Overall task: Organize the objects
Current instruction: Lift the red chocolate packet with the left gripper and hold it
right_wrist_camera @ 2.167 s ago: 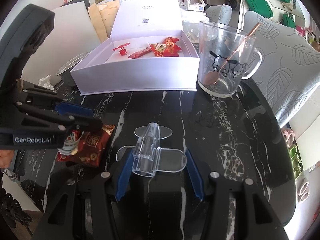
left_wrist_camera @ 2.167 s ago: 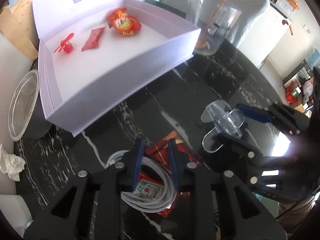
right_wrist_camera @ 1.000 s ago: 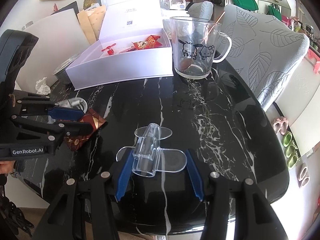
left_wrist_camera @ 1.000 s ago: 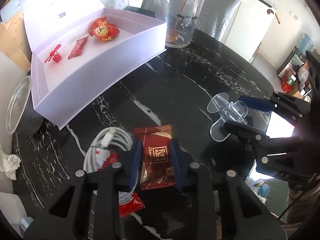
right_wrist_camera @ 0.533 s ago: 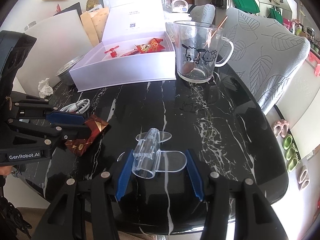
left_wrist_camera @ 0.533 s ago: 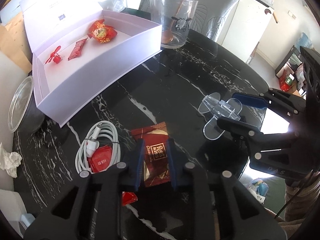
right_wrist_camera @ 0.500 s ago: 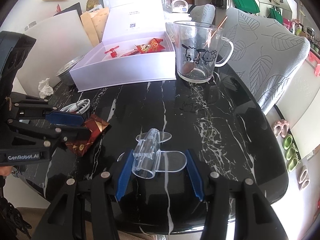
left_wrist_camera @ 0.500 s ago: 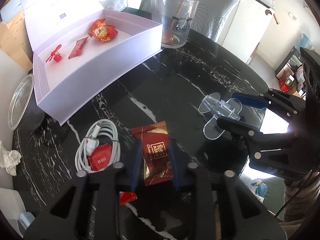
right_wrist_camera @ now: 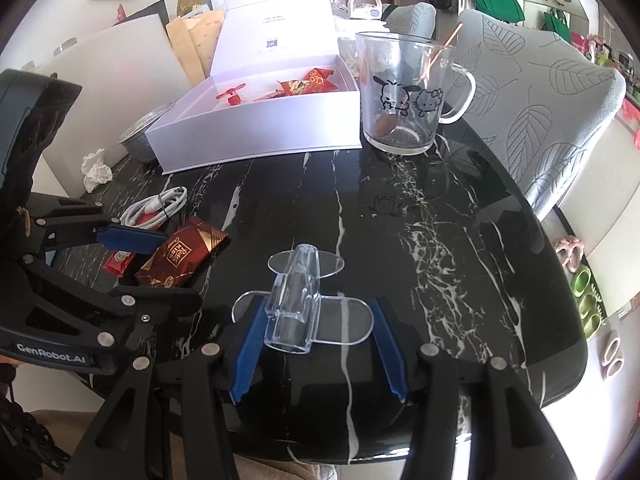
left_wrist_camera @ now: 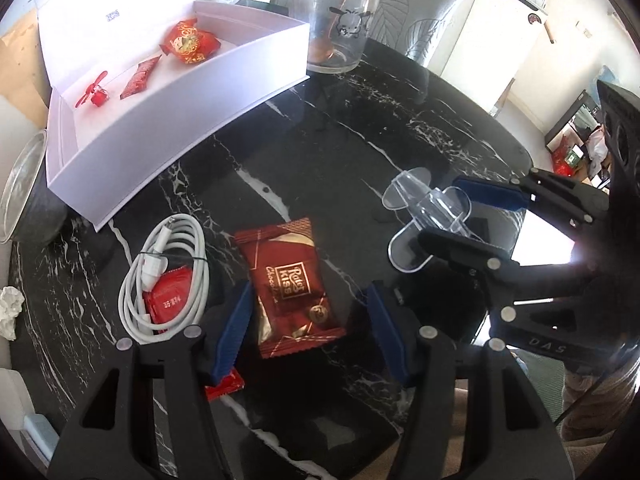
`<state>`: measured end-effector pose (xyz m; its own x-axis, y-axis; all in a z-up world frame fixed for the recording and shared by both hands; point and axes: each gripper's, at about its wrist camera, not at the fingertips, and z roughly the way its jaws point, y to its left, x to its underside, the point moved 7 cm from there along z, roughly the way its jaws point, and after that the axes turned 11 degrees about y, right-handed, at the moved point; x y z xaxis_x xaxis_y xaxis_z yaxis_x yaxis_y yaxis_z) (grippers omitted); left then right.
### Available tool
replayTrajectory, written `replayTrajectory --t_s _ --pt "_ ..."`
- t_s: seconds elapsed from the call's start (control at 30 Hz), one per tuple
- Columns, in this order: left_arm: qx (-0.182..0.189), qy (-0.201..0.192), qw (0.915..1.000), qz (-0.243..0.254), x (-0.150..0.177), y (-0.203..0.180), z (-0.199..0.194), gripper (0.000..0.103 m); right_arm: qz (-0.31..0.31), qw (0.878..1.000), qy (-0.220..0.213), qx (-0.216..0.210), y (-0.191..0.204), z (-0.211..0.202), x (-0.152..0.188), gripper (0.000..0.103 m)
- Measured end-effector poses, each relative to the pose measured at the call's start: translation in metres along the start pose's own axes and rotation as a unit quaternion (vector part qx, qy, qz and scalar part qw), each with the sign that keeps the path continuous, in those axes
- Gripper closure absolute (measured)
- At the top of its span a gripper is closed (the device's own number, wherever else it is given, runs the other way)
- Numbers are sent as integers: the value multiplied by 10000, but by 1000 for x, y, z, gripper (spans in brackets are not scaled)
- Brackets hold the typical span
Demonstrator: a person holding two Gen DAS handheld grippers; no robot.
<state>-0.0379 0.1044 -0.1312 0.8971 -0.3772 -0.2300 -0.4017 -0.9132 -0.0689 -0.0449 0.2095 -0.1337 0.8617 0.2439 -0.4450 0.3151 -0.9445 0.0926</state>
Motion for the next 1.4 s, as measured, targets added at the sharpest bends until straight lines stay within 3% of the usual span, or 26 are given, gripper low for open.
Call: replayTrajectory --t_s 0.07,0.23,0.5,0.53,0.6,1.1,1.4 --pt "-216 -27 9998 3 -1 0 1 51 -14 10000 -22 47 0 1 -1 48" --pt "-194 -97 9996 160 -4 -4 0 70 -76 10000 -63 -4 3 3 -2 41" --pt "-72 -97 9998 157 -5 -2 0 72 -176 9996 -150 182 8 8 -5 36" --pt "-37 -93 9999 132 -5 -1 -1 72 -152 9995 -169 204 8 7 -6 38" --pt "47 -77 9999 82 -5 1 -1 73 -36 9996 -211 157 5 6 -7 51" --pt "226 -142 9996 -36 -9 9 -6 79 84 9998 -192 13 8 1 -8 51" --pt "205 4 9998 -82 -6 8 0 69 184 9997 -129 26 4 -3 -1 51"
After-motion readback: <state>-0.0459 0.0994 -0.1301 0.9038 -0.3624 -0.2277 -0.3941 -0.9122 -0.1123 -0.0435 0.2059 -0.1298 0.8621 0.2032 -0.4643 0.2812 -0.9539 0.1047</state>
